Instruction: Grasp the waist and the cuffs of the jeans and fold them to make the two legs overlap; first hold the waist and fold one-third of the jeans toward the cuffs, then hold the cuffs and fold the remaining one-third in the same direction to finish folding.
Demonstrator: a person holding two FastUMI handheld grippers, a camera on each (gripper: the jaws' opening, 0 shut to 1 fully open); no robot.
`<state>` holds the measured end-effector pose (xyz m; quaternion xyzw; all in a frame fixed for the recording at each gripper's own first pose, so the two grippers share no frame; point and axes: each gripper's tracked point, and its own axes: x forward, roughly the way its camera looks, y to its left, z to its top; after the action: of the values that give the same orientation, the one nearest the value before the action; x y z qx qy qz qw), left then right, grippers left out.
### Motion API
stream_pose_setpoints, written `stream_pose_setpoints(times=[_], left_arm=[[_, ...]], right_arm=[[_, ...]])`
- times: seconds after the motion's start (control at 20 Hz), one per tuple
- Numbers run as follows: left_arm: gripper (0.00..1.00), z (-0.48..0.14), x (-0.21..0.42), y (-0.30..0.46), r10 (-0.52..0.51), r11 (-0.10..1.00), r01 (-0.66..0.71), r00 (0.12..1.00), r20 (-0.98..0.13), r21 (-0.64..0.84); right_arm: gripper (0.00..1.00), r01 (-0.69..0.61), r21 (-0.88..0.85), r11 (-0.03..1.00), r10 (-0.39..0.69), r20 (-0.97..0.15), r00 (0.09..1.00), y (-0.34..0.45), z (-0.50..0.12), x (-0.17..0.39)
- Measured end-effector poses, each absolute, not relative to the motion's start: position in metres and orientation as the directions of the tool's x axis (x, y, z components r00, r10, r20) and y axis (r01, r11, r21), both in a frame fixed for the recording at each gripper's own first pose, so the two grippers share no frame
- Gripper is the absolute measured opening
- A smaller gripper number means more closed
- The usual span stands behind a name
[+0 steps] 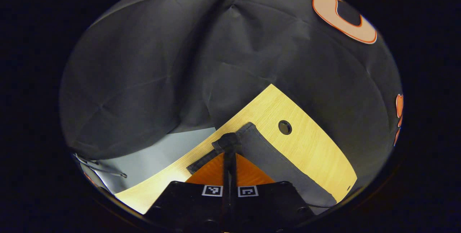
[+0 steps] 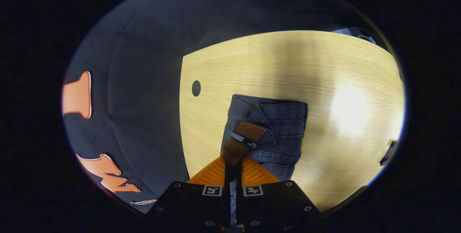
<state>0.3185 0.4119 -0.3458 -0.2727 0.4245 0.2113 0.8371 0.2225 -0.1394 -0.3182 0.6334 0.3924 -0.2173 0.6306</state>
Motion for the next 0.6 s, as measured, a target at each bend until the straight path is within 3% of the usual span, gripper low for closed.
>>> stream_pose_setpoints(times=[0.2,0.3,0.35,0.45,0.5,0.55,0.6], left_arm=[[0.01,-0.32,0.327,0.406,0.115,0.817,-0.52,0.57,-0.814,-0.249],[0.04,-0.32,0.332,0.403,0.111,0.825,-0.505,0.584,-0.804,-0.253],[0.13,-0.314,0.338,0.403,0.12,0.827,-0.498,0.611,-0.783,-0.262],[0.16,-0.296,0.349,0.404,0.143,0.815,-0.502,0.659,-0.739,-0.289],[0.22,-0.293,0.35,0.401,0.14,0.812,-0.501,0.665,-0.734,-0.299],[0.36,-0.295,0.348,0.393,0.131,0.817,-0.494,0.66,-0.74,-0.296],[0.45,-0.291,0.346,0.387,0.124,0.829,-0.481,0.656,-0.744,-0.286]], right_arm=[[0.08,0.773,0.622,0.128,0.231,-0.777,0.586,-0.136,-0.322,0.235],[0.17,0.745,0.654,0.13,0.222,-0.751,0.621,-0.137,-0.314,0.245],[0.24,0.722,0.682,0.117,0.225,-0.726,0.65,-0.136,-0.307,0.251],[0.35,0.664,0.743,0.084,0.174,-0.667,0.724,-0.15,-0.288,0.265],[0.36,0.658,0.748,0.087,0.141,-0.663,0.735,-0.16,-0.284,0.266],[0.37,0.664,0.739,0.109,0.121,-0.673,0.729,-0.165,-0.285,0.262],[0.27,0.665,0.735,0.135,0.111,-0.678,0.727,-0.167,-0.285,0.256]])
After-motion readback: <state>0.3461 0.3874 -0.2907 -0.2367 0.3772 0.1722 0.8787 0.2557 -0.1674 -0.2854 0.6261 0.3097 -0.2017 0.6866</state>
